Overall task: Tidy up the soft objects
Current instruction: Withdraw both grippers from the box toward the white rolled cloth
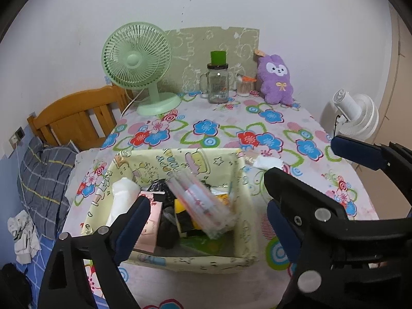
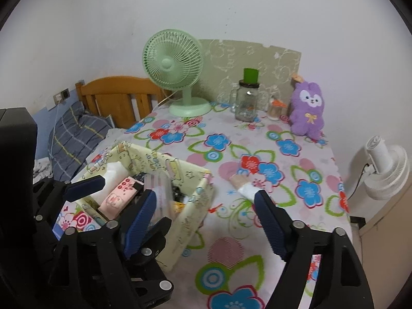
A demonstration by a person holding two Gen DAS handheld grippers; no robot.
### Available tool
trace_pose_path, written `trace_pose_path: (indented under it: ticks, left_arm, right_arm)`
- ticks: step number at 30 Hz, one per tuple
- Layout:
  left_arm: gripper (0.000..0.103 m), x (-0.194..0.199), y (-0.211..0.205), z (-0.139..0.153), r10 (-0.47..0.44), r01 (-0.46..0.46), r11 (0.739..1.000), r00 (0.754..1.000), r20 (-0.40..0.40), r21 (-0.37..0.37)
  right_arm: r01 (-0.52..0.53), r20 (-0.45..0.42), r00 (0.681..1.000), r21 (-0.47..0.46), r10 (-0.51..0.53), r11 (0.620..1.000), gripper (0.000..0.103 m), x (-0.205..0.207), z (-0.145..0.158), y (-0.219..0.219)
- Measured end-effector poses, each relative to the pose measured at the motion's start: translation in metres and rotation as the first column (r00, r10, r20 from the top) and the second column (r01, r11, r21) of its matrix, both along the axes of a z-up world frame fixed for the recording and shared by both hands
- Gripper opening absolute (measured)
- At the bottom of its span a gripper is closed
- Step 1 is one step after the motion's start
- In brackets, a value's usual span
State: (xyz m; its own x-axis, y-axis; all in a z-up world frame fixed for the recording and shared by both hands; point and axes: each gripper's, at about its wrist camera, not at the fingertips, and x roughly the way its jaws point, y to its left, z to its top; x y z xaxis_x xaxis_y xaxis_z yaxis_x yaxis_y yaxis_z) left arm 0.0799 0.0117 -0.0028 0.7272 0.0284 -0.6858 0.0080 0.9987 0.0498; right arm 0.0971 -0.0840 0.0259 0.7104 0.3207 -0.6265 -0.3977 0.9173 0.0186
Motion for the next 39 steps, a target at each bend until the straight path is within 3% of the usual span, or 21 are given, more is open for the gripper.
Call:
trace_pose_path:
  ticks: [13,28,39]
  left_arm:
    - [0.102,-0.002,-0.033,0.009,-0.024,0.025,1.0,1.0,0.018,-0.01]
    - [0.102,0.027,-0.077,-0.001,-0.044,0.043,0.998,0.999,-0.018,-0.036]
    - [0.096,0.055,-0.103,-0.019,-0.066,0.062,0.996,0.997,-0.047,-0.067]
  right_arm:
    - [0.063,0.033,0.997,0.007,-0.064,0.998,0.097,-0.005,0.008,-0.041]
    - [0.052,0.039,0.998,-0.033,-0.051,0.998,0.097,0.028,0.0,-0.081]
    - [0.017,0.008,1.0,-0.045,-0.016,0.999,0.094,0.063,-0.021,-0.095]
